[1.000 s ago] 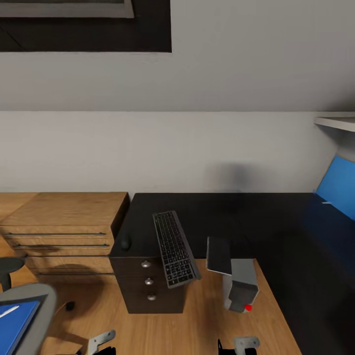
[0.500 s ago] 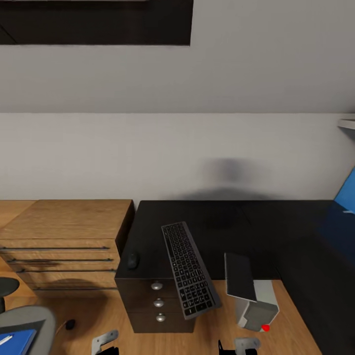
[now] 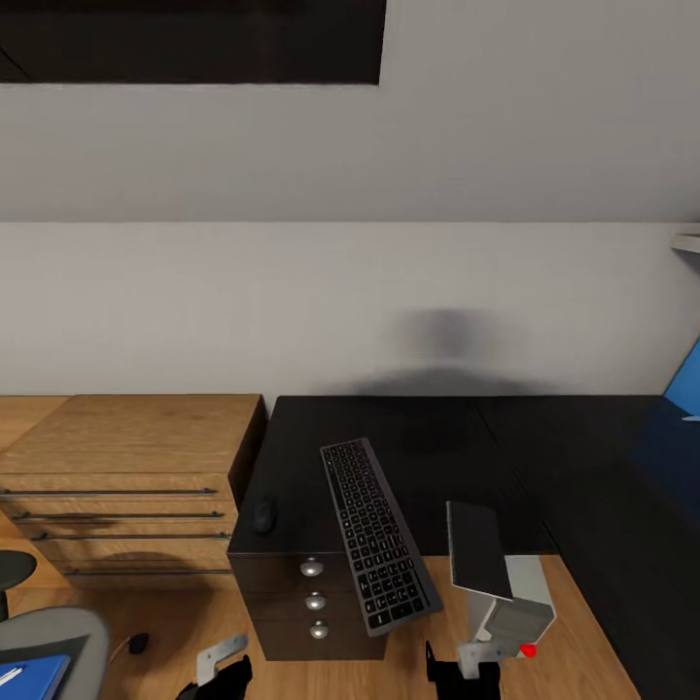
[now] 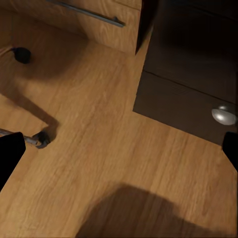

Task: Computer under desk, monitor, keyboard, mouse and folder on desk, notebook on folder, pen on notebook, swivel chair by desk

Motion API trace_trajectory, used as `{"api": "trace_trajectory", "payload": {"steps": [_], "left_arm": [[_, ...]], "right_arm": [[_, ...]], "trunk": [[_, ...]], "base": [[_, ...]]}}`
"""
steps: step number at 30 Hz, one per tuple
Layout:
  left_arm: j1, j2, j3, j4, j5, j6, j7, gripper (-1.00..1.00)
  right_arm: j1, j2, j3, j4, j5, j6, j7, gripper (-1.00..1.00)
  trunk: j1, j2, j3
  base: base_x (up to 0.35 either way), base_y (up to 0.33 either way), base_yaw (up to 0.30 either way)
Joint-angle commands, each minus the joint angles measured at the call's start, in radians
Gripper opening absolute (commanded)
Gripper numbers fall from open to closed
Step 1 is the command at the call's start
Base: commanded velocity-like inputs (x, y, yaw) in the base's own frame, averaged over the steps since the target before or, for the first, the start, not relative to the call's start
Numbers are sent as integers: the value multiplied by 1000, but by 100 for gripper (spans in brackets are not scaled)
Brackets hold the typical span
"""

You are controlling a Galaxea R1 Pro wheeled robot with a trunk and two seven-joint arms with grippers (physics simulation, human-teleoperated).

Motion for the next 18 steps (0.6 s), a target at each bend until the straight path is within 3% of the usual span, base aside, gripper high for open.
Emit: {"api": "trace_trajectory", "payload": {"steps": [1,8,18], "left_arm": [[0,-7,-8,-2,4,-7,8,100],[0,-10,-4,-1,7,55,10,100],[0,-5,-7,3,13,98,9,100]], "right_arm": [[-1,1,7,-39,-8,0,-7,100],[-1,2,4,-99,-13,4,-8,100],[-1,7,9,-38,-8,2,-4,100]], "trunk": [[4,-8,-4],[31,-57,-26],[69,-127,-58]], "base": [[0,0,0],[0,0,0],[-1,0,0]]}}
